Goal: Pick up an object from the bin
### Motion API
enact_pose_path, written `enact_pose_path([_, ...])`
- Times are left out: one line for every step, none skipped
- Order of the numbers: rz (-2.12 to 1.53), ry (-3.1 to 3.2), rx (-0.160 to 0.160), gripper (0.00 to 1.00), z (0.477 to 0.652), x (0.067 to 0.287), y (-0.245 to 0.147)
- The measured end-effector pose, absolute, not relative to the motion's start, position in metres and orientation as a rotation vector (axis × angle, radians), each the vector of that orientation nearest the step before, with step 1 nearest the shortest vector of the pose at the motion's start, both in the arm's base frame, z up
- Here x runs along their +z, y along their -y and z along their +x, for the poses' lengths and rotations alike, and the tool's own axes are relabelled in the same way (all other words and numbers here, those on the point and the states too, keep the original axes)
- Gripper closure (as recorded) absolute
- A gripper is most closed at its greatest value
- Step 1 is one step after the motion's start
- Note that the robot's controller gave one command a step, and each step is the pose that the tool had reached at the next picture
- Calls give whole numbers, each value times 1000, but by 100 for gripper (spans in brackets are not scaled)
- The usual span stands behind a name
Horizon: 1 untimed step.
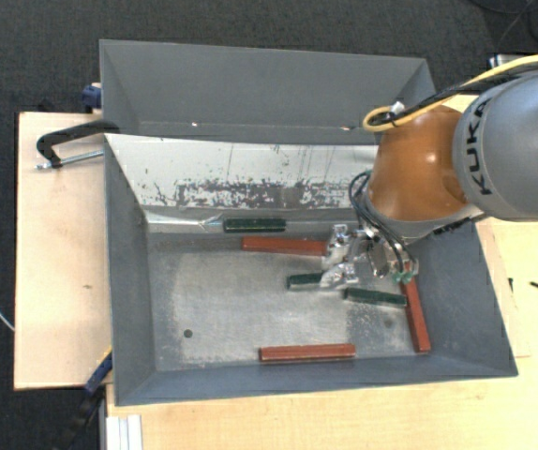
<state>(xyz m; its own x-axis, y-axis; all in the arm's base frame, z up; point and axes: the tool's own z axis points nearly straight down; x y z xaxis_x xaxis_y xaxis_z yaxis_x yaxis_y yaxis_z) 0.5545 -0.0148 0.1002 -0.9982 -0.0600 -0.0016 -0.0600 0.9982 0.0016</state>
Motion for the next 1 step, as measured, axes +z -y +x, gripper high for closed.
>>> enact_pose_path([-97, -3135, 1, 100, 561, 207, 0])
